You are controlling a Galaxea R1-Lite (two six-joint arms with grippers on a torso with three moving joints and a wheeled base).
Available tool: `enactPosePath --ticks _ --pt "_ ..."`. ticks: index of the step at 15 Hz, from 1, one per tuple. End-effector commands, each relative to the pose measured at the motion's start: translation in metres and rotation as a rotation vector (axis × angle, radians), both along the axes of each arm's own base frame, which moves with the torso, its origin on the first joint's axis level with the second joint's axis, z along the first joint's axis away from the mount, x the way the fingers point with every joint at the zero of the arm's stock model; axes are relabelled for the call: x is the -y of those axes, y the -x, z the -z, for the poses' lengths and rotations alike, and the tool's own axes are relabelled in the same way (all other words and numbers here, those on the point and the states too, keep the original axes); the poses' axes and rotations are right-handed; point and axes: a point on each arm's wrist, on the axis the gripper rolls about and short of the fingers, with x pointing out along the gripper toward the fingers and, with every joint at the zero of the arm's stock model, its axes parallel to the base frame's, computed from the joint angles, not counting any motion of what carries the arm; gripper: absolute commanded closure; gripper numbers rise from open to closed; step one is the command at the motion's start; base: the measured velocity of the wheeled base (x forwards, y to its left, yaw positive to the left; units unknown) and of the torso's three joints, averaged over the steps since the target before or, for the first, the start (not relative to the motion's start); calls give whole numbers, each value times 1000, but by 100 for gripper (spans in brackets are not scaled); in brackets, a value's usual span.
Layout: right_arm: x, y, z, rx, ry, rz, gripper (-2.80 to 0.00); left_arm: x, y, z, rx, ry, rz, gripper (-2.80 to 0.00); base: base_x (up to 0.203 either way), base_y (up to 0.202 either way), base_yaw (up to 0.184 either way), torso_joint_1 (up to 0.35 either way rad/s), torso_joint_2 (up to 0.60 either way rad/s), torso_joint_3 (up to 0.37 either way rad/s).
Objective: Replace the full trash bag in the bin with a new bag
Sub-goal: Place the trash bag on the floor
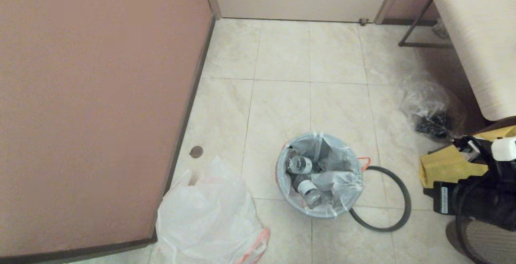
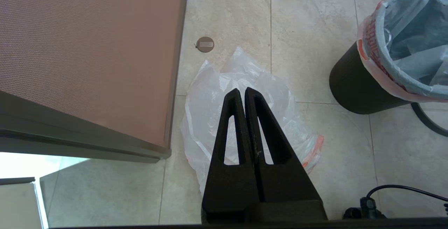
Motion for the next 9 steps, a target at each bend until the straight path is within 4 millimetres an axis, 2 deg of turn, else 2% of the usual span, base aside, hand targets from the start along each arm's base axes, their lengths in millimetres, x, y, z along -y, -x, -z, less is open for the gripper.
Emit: enactPosePath --ticks 1,4,7,8,9 --pt "8 -34 34 -86 17 11 0 0 0 0 -1 0 0 0 0 0 0 0 0 0" --pt "23 -90 80 -106 53 -24 0 0 0 0 -1 0 0 0 0 0 0 0 0 0" --pt "37 -144 79 30 39 -108 0 0 0 0 -1 0 0 0 0 0 0 0 0 0" --pt "40 -157 81 50 48 -127 -280 0 0 0 -1 0 0 0 0 0 0 0 0 0" --pt "42 -169 86 62 60 -141 -280 0 0 0 -1 0 0 0 0 0 0 0 0 0"
